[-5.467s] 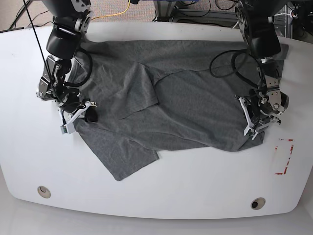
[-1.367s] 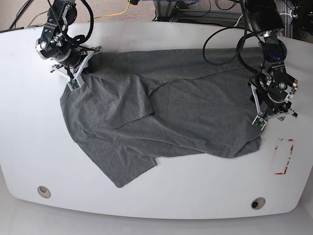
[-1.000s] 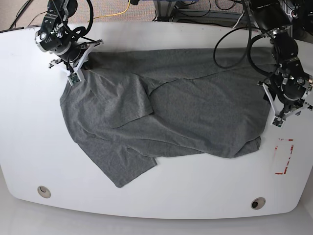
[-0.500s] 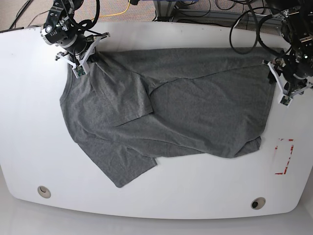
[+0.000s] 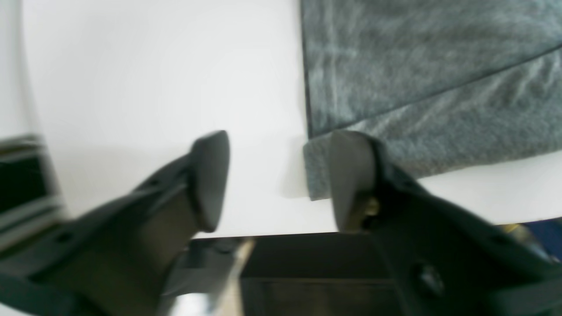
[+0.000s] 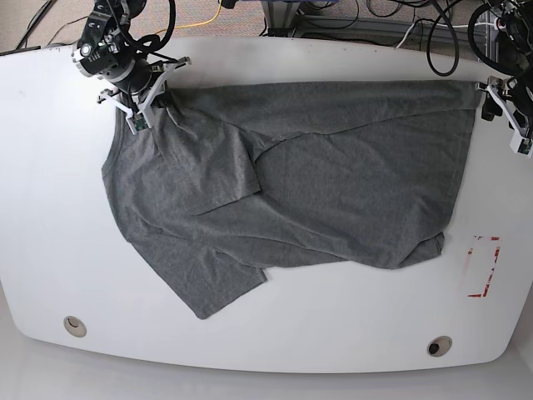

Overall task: Layout the t-shirt on the table in an organized manner, then fold the t-shirt properly
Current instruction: 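Pull the held shirt edge outward with both grippers, stretching it taut, then hold the shirt edge taut with both grippers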

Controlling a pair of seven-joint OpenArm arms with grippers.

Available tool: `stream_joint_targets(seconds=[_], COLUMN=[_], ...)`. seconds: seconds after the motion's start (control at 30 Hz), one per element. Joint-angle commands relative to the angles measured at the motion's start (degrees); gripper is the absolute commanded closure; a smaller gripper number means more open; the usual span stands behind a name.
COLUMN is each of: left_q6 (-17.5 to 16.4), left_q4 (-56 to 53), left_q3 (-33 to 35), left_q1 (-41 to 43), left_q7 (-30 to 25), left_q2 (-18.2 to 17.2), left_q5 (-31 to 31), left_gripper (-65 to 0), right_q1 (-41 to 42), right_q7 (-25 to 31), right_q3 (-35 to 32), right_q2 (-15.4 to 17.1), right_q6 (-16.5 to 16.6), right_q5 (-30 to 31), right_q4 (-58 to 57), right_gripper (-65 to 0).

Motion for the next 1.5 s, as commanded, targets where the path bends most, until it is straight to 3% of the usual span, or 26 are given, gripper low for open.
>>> stream_joint_targets(seconds=[0.0, 0.37, 1.23, 1.33, 1.47], left_q6=[-0.1, -0.1, -0.1, -0.1, -0.1], left_q4=[-2.8, -11.1, -11.5, -11.5, -11.5], left_q3=[-0.2, 2.8, 6.1, 6.1, 6.1], left_q1=[-0.2, -2.1, -1.4, -1.2, -1.1], left_q7=[-0.7, -0.7, -0.7, -0.7, -0.7], left_q2=[-0.9, -0.9, -1.0, -1.0, -1.1], left_q5=[-2.3, -3.4, -2.8, -2.8, -1.7], left_gripper=[-39.2, -39.9, -39.3, -35.8, -26.5], right_q1=[0.1, 0.1, -0.1, -0.1, -0.1], right_q7=[0.8, 0.8, 0.8, 0.8, 0.8], right_q3=[0.1, 0.2, 0.4, 0.4, 0.4], right_q2=[0.3, 0.4, 0.4, 0.4, 0.4], right_q6=[0.0, 0.0, 0.0, 0.0, 0.0], right_q5=[0.6, 0.6, 0.6, 0.6, 0.6], right_q4=[1.1, 1.1, 1.0, 1.0, 1.0], right_gripper=[0.0, 0.0, 0.0, 0.0, 0.0])
